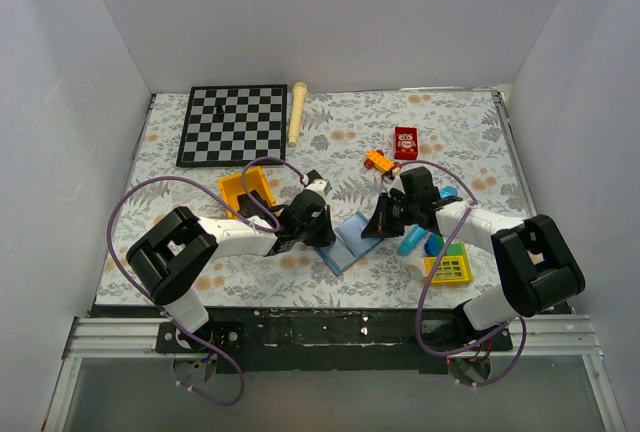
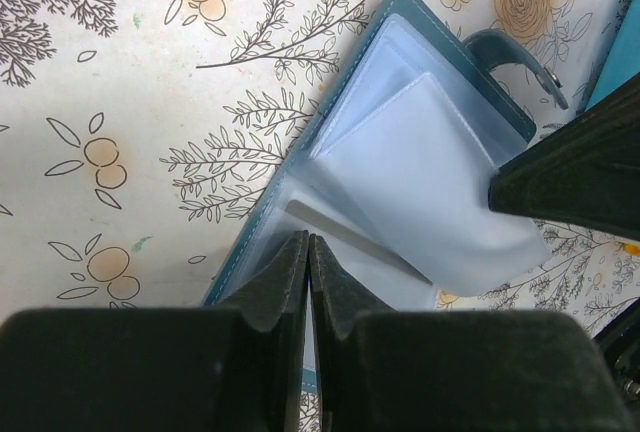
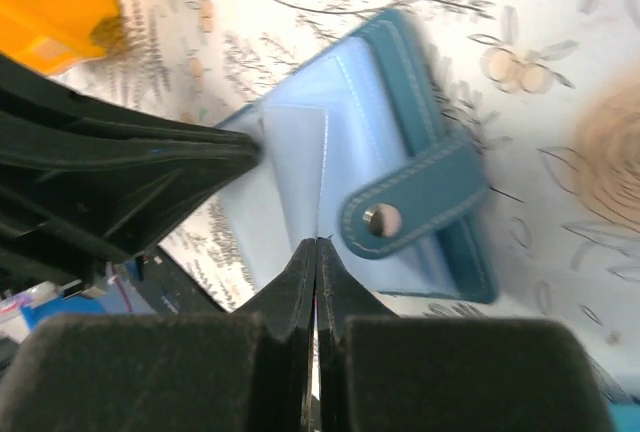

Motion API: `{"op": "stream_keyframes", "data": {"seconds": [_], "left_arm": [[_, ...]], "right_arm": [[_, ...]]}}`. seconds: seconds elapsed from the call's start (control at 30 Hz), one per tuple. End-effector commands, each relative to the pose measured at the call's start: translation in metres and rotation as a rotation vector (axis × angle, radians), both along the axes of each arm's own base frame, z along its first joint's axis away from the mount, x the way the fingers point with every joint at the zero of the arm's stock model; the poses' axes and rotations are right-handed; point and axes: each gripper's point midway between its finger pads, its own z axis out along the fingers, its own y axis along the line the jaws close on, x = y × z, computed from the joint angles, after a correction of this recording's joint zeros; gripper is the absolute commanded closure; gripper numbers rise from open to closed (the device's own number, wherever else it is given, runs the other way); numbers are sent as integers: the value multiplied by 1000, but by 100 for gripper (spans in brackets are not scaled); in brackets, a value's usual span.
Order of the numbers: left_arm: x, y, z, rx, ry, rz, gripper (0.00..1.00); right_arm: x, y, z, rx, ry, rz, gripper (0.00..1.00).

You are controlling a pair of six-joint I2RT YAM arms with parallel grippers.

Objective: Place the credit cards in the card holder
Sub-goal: Turn over the card slot in the card holder.

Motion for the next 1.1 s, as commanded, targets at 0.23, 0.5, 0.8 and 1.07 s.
{"op": "stream_keyframes", "data": {"seconds": [0.23, 0.5, 0.8, 1.07], "left_arm": [[-11, 3, -3, 7, 33, -42, 98], [-11, 0, -3, 5, 34, -60, 98], [-7, 0, 6, -3, 14, -50, 99], [8, 2, 65, -52, -108, -2, 97]], "right_arm": [[31, -50, -9, -318, -123, -139, 91], [42, -54, 16, -341, -209, -135, 71], [32, -27, 56, -155, -291, -20, 77], [38, -20, 55, -146, -272, -10, 73]]}}
